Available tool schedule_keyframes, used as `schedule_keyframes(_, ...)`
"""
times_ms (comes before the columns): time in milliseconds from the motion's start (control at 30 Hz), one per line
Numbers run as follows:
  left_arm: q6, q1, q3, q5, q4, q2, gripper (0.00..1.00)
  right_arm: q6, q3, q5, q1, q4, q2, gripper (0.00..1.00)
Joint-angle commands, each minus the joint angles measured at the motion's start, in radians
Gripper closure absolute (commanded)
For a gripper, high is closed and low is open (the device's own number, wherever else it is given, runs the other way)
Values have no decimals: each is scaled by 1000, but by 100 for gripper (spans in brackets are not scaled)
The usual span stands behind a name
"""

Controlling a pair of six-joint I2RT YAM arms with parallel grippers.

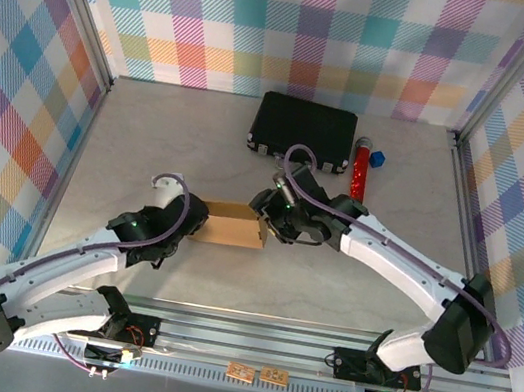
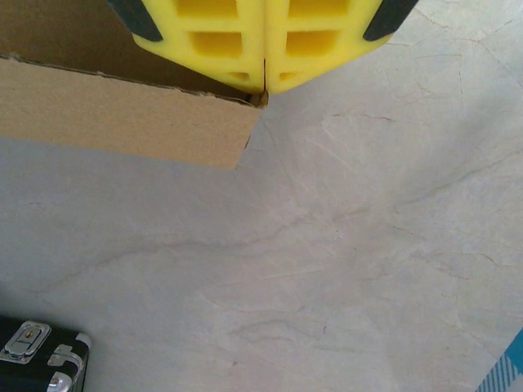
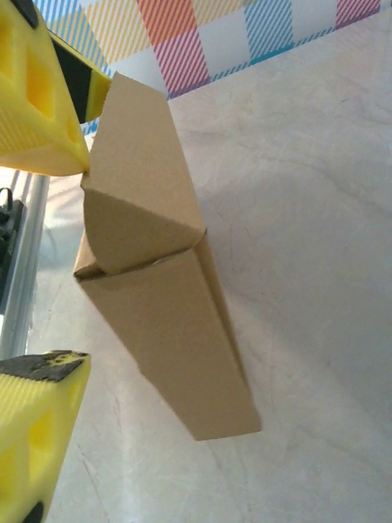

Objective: Fold the paper box

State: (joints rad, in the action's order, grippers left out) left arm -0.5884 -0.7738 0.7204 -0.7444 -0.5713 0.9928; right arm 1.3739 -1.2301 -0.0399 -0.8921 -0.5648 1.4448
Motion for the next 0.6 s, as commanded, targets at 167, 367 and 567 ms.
schedule_keyframes(167, -91, -44, 37, -91, -116, 58, 100, 319, 124, 110, 35, 203, -81, 34)
schedule_keyframes(367, -103, -60, 54, -106, -131, 82, 100, 411, 203, 190, 50, 356, -51, 34)
schedule_keyframes(567, -144, -68, 83, -124, -177, 97, 100, 417, 196, 230, 56, 374, -37, 36)
